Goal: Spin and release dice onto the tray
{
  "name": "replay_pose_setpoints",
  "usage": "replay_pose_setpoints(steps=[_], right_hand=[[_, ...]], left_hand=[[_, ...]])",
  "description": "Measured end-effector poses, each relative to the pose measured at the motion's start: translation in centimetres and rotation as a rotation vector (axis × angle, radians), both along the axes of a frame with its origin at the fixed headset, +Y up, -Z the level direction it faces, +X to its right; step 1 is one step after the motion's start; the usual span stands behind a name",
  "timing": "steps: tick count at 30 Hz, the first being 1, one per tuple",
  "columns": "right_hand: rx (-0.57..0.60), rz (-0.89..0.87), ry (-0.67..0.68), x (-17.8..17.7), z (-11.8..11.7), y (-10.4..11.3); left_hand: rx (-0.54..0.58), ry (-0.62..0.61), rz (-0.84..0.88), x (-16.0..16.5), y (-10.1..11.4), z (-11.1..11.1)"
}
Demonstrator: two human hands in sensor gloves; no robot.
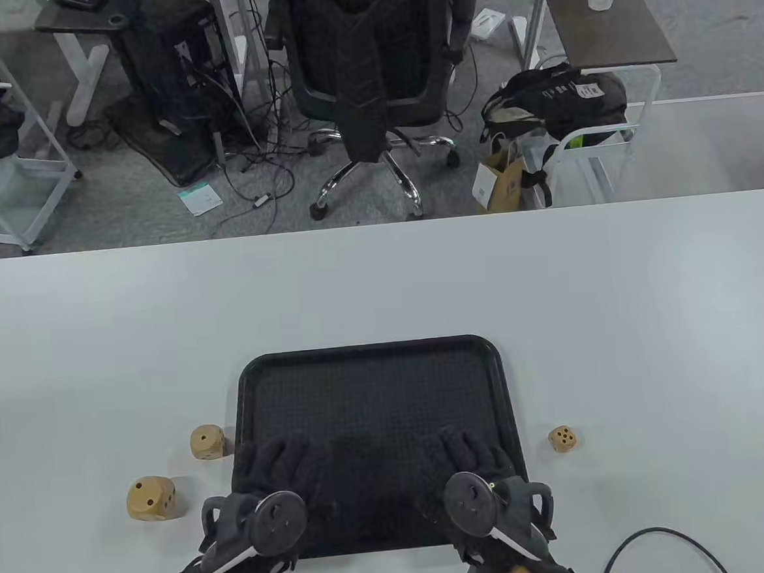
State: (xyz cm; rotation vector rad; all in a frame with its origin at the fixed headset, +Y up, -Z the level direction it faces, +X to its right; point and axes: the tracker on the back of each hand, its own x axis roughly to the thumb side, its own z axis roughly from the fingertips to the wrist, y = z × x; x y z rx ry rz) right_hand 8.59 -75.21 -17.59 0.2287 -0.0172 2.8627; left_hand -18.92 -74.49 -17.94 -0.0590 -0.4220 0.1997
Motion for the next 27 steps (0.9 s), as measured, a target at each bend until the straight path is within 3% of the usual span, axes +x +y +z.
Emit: replay_pose_setpoints(steps=[15, 27], right_hand=[[0.019, -0.009, -0.033, 0.6, 0.0, 0.5], [0.076, -0.17, -0.277, 6.3, 0.0, 2.6]], left_hand=[[0.009, 0.001, -0.023, 0.2, -0.1, 0.1], [0.003, 0.024, 0.008, -0.7, 0.4, -0.3]])
